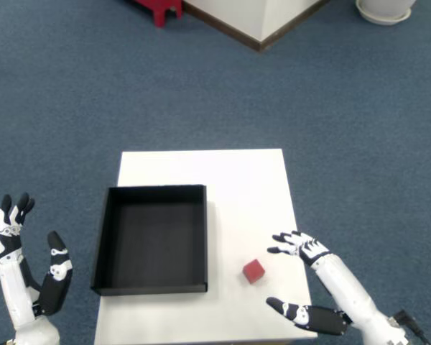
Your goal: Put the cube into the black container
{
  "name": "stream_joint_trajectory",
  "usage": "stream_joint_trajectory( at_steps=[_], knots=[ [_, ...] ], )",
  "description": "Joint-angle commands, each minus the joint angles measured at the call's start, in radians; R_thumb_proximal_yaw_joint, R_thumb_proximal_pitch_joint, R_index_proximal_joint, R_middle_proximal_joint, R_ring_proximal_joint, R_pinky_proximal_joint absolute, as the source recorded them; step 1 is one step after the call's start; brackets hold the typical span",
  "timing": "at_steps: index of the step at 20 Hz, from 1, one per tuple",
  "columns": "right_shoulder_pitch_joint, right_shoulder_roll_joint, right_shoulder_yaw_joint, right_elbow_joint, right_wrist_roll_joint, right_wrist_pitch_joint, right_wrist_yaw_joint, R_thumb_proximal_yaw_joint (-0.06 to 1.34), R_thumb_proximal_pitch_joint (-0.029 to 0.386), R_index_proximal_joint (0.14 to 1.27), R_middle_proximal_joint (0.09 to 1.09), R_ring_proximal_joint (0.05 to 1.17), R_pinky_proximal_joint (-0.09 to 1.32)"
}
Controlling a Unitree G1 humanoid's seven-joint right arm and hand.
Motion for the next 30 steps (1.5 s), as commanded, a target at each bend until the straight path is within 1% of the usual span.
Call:
stream_joint_trajectory(
  at_steps=[1,5,8,10,14,17,20,23,27,30],
  knots=[
    [-0.044,-0.008,-0.057,-0.062,-0.125,-0.026,-0.081,0.49,-0.013,0.44,0.22,0.2,0.0],
    [-0.067,-0.002,-0.103,-0.107,-0.355,-0.006,-0.243,0.5,-0.014,0.45,0.22,0.2,0.0],
    [-0.071,0.001,-0.097,-0.146,-0.51,0.024,-0.389,0.49,-0.014,0.46,0.22,0.2,0.0],
    [-0.07,0.003,-0.075,-0.168,-0.618,0.067,-0.512,0.48,-0.015,0.46,0.22,0.2,0.0],
    [-0.065,0.002,0.019,-0.209,-0.808,0.17,-0.784,0.48,-0.015,0.46,0.21,0.2,-0.01],
    [-0.057,0.001,0.134,-0.244,-0.939,0.273,-1.02,0.48,-0.015,0.44,0.21,0.2,-0.01],
    [-0.048,-0.005,0.23,-0.252,-1.027,0.378,-1.202,0.47,-0.016,0.41,0.2,0.2,-0.01],
    [-0.052,-0.017,0.318,-0.232,-1.088,0.472,-1.358,0.47,-0.017,0.38,0.19,0.19,-0.02],
    [-0.063,-0.025,0.399,-0.207,-1.113,0.562,-1.484,0.46,-0.017,0.35,0.19,0.19,-0.03],
    [-0.072,-0.029,0.448,-0.197,-1.115,0.609,-1.543,0.45,-0.018,0.34,0.19,0.19,-0.02]
  ],
)
